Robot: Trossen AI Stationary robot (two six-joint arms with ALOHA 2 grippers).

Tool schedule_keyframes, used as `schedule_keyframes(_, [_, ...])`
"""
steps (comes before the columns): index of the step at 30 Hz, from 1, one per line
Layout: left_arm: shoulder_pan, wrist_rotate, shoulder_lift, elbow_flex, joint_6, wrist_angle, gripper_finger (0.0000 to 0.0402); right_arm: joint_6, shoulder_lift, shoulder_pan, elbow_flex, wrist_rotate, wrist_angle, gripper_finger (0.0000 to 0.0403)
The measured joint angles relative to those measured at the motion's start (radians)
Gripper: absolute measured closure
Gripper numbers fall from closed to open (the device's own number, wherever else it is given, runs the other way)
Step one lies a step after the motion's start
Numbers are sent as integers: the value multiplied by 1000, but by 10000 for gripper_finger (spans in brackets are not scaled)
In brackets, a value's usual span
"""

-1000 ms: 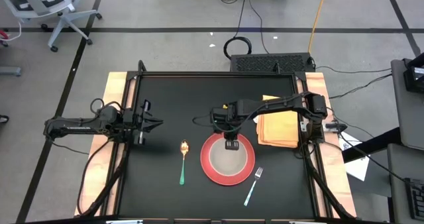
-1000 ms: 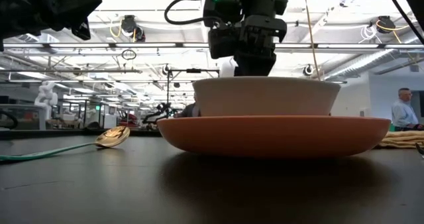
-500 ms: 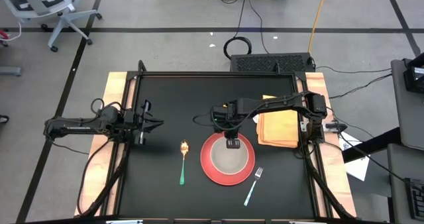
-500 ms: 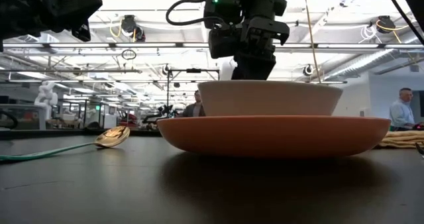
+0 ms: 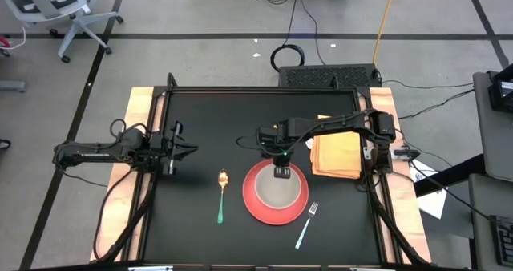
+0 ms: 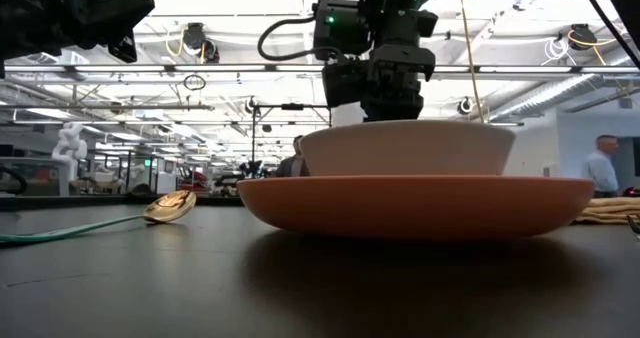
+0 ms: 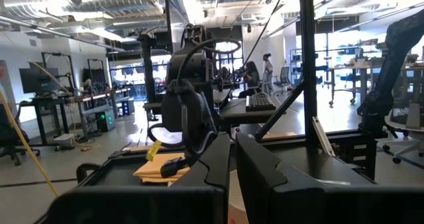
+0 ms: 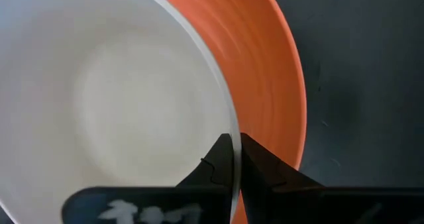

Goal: Set table place
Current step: Put the white bowl on the orange plate

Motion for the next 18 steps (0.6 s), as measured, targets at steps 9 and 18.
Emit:
schedule_keyframes(9, [0, 0, 0, 0, 6, 0, 371, 21, 0, -1, -4, 5, 0, 403])
schedule_keyframes(18, [0, 0, 0, 0, 6, -1, 371, 22, 0, -2, -6, 17, -2, 365])
